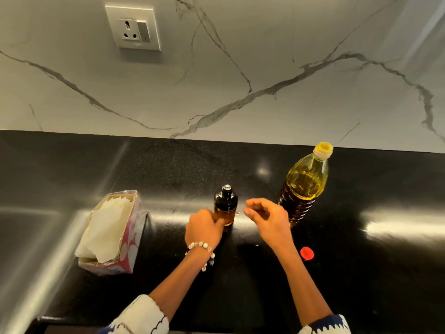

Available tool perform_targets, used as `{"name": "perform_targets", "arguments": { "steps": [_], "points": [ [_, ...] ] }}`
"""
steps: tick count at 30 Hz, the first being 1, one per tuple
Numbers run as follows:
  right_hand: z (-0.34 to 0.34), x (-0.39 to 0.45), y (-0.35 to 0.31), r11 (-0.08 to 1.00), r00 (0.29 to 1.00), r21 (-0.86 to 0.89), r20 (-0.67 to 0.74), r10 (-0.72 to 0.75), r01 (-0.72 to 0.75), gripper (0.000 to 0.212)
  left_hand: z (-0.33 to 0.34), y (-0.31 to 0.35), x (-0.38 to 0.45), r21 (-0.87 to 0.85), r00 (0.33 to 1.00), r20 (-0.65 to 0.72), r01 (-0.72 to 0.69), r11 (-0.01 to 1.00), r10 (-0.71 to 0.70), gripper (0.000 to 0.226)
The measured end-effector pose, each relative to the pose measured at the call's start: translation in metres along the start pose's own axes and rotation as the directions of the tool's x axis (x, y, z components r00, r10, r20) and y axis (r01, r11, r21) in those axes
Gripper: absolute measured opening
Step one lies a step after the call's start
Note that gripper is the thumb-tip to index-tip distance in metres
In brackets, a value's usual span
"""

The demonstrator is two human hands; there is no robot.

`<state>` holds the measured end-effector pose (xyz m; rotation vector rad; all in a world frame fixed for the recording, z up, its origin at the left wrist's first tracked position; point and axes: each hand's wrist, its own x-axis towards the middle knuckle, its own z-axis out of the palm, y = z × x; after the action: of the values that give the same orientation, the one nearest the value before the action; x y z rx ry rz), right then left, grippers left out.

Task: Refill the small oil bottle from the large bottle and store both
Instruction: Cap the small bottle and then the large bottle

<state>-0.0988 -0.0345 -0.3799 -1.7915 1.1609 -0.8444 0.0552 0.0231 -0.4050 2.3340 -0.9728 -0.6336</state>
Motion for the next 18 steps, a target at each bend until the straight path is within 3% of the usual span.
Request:
{"name": "perform_targets", "arguments": {
  "steps": [2,5,9,11,15,18],
  "points": [
    [-0.024,-0.012,0.015,0.998,0.999,0.037,-0.006,0.046,-0.045,0.016,0.007,0.008,-0.015,-0.179,0.998,0.056,0.003,0.984,0.007,0.015],
    [-0.058,-0.027,0.036,0.994,0.986,0.031,-0.125,0.108,-0.105,0.013,0.015,0.039,-0.042,-0.411,0.976,0.144,-0.092,0.907,0.165,0.013],
    [-0.093,-0.046,0.063,0.979,0.964,-0.137,-0.238,0.117,-0.153,0.004,0.038,0.079,-0.056,-0.464,0.954,0.078,-0.223,0.857,0.291,0.016],
    [-0.105,-0.05,0.078,0.954,0.977,-0.256,-0.181,0.114,-0.158,0.015,0.055,0.09,-0.058,-0.452,0.957,-0.063,-0.28,0.847,0.283,0.02],
    [-0.109,-0.054,0.098,0.866,0.972,-0.473,0.077,0.221,-0.16,0.051,0.077,0.105,-0.065,-0.474,0.942,-0.251,-0.32,0.82,0.222,0.011],
    [-0.103,-0.055,0.104,0.824,0.973,-0.563,0.146,0.181,-0.068,0.051,0.084,0.11,-0.069,-0.474,0.923,-0.33,-0.343,0.811,0.197,0.013]
  ]
}}
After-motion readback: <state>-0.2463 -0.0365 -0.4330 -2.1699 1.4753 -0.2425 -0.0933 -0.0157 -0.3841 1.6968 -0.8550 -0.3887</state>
